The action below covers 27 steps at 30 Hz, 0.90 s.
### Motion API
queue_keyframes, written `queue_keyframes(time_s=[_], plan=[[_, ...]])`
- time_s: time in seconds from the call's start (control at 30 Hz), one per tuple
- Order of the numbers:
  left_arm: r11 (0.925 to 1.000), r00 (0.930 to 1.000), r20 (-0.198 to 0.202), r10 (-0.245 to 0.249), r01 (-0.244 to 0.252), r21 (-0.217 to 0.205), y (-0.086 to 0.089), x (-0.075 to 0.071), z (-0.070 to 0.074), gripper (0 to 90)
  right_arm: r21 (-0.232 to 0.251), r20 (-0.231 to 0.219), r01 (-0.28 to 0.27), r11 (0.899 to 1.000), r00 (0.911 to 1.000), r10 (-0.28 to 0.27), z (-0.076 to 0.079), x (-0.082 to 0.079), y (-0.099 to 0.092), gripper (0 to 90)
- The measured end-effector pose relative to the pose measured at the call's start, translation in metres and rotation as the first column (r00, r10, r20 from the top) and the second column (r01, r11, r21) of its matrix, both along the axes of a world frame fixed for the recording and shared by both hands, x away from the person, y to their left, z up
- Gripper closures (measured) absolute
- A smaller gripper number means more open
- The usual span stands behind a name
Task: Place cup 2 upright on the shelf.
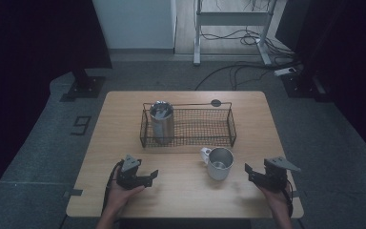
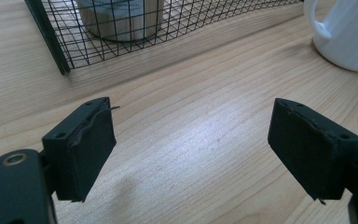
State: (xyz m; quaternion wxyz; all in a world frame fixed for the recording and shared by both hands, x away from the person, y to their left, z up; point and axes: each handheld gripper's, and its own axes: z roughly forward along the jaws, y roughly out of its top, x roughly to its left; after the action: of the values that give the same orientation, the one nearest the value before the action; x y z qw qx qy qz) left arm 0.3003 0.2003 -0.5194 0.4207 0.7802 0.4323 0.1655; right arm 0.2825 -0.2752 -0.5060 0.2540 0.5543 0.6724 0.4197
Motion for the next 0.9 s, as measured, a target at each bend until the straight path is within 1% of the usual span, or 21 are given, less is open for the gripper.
queue_keyframes(time_s=[0.1,0.23,0.27,0.33,0.37,0.43,0.53,0.57,0.63,0.7,0.83,0.87,0.9], plan=[[1.0,1.0,0.0,-0.002,0.002,-0.003,0.0,0.0,0.001,14.8,0.014,0.027,-0.018,1.0,0.9995,0.018,0.009,-0.004,0.003,16.7],[1.0,0.9999,-0.011,-0.006,0.006,0.001,-0.002,0.0,-0.001,14.8,0.039,0.068,-0.05,0.998,0.9966,0.047,0.021,-0.011,0.009,16.3],[1.0,0.9999,-0.011,-0.006,0.006,0.001,-0.002,0.0,-0.001,14.8,0.039,0.068,-0.05,0.998,0.9966,0.047,0.021,-0.011,0.009,16.3],[0.9999,0.9998,-0.015,-0.01,0.01,0.009,-0.003,0.0,-0.002,14.8,0.047,0.087,-0.073,0.996,0.9938,0.069,0.027,-0.013,0.016,16.2],[0.9999,0.9998,-0.015,-0.01,0.01,0.009,-0.003,0.0,-0.002,14.8,0.047,0.087,-0.073,0.996,0.9938,0.069,0.027,-0.013,0.016,16.2],[0.9999,0.9998,-0.018,-0.008,0.008,0.01,-0.003,0.0,-0.003,14.8,0.053,0.1,-0.099,0.994,0.9905,0.094,0.032,-0.015,0.023,15.9],[1.0,0.9998,-0.019,-0.004,0.004,0.007,-0.003,0.0,-0.003,14.8,0.052,0.104,-0.12,0.991,0.988,0.114,0.034,-0.016,0.029,15.7],[1.0,0.9997,-0.022,-0.005,0.006,0.006,-0.004,0.0,-0.004,14.8,0.053,0.108,-0.146,0.988,0.9843,0.139,0.036,-0.017,0.037,15.2],[1.0,0.9997,-0.023,-0.006,0.006,0.006,-0.004,0.0,-0.004,14.8,0.054,0.108,-0.154,0.987,0.9831,0.148,0.037,-0.017,0.039,14.8],[0.9999,0.9996,-0.026,-0.008,0.009,0.006,-0.005,0.0,-0.004,14.8,0.051,0.107,-0.181,0.982,0.9787,0.175,0.037,-0.016,0.048,14.2],[0.9999,0.9996,-0.026,-0.01,0.01,0.007,-0.005,0.0,-0.004,14.8,0.045,0.098,-0.197,0.979,0.9765,0.192,0.036,-0.013,0.056,13.7],[0.9999,0.9995,-0.029,-0.013,0.013,0.006,-0.004,0.0,-0.004,14.8,0.042,0.092,-0.208,0.977,0.9748,0.203,0.035,-0.011,0.06,13.3],[0.9999,0.9995,-0.029,-0.013,0.013,0.006,-0.004,0.0,-0.004,14.8,0.042,0.092,-0.208,0.977,0.9748,0.203,0.035,-0.011,0.06,13.3]])
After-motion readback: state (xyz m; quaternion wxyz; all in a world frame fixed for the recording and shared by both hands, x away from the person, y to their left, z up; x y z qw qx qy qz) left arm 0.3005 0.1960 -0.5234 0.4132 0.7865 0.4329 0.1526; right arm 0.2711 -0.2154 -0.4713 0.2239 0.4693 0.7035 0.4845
